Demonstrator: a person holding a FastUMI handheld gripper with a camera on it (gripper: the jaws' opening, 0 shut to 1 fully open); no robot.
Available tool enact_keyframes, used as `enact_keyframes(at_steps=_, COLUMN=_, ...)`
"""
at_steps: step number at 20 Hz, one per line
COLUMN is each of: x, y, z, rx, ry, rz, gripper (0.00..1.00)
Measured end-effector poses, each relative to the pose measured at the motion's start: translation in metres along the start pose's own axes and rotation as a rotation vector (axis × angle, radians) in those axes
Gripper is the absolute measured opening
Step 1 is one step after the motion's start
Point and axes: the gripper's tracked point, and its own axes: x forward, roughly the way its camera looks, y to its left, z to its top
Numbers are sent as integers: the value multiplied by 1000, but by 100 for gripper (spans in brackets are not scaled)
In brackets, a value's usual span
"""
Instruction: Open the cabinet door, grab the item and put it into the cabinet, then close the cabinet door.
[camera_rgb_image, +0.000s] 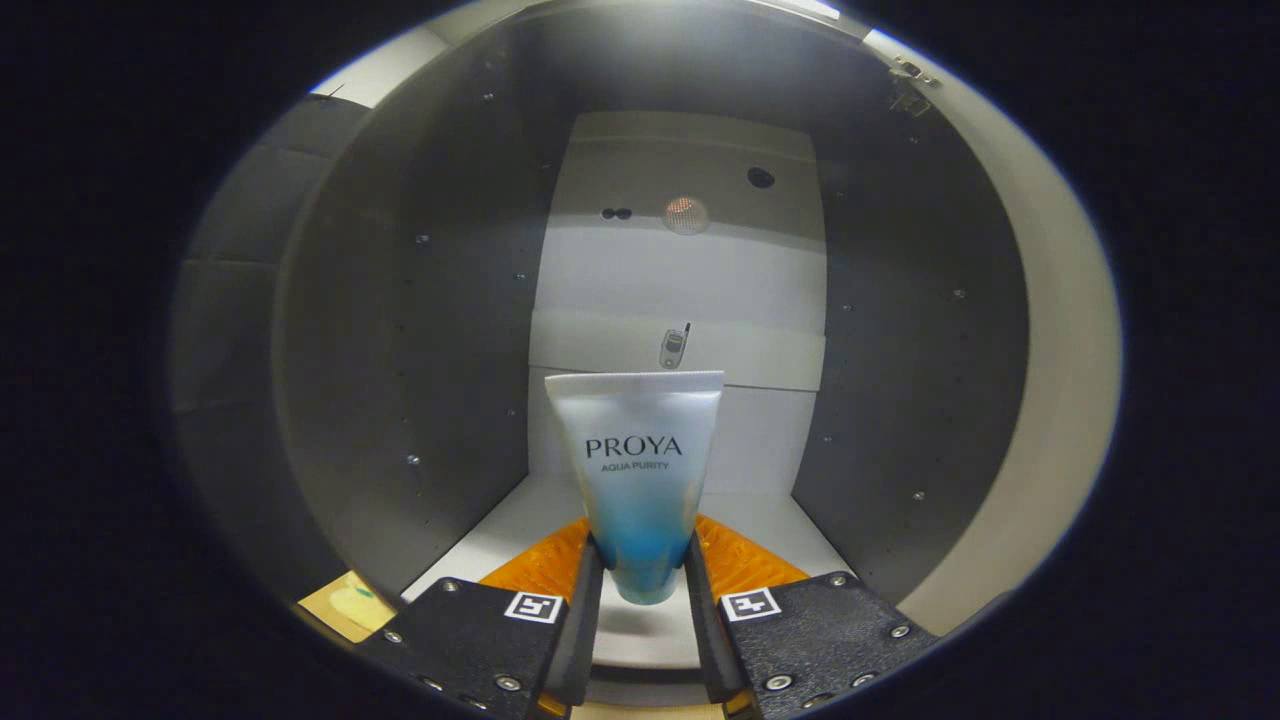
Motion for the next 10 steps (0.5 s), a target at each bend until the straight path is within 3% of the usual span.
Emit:
enact_keyframes(at_steps=6, x=52, y=-5, z=-40, rx=-2, ry=76, rz=-24, gripper=43)
enact_keyframes(at_steps=10, x=60, y=-8, z=-54, rx=84, ry=108, rz=-19, gripper=44)
